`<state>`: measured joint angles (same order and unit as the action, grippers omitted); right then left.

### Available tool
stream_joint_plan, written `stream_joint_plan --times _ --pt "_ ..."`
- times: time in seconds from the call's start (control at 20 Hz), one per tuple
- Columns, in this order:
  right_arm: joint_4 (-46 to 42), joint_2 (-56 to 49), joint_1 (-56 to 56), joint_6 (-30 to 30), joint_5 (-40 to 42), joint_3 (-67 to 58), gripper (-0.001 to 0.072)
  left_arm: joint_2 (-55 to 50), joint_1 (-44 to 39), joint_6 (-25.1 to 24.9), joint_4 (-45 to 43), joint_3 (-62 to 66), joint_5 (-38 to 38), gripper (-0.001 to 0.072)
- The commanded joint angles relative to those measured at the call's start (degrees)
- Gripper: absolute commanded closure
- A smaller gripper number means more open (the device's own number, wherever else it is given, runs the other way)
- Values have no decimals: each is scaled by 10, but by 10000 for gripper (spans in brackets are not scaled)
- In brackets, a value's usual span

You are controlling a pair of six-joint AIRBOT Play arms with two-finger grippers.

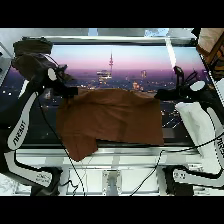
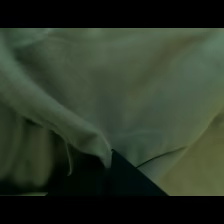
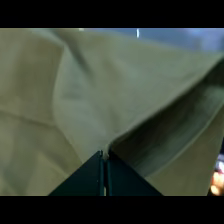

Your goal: Fold the shirts.

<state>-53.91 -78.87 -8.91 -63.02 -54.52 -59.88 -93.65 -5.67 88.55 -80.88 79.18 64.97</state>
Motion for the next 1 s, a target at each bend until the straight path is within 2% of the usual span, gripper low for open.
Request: stream_joint_plan --times 0.0,0.15,0.3,0.5,0.65,0.95 --pt "-27 0 5 -20 18 33 689 0 0 -5 9 -46 -3 689" --pt "-55 0 5 -47 37 37 689 0 0 -3 0 -46 -35 689" --pt "-53 0 3 -47 52 34 689 1 0 3 -38 -46 -38 689" --pt "-52 0 -19 -47 46 25 689 1 0 40 -107 -46 -39 689" --pt "-55 -1 -23 -47 19 27 689 1 0 47 -110 -46 -42 689" --pt "-41 -1 -14 -47 26 74 687 1 0 51 -84 -46 -37 689"
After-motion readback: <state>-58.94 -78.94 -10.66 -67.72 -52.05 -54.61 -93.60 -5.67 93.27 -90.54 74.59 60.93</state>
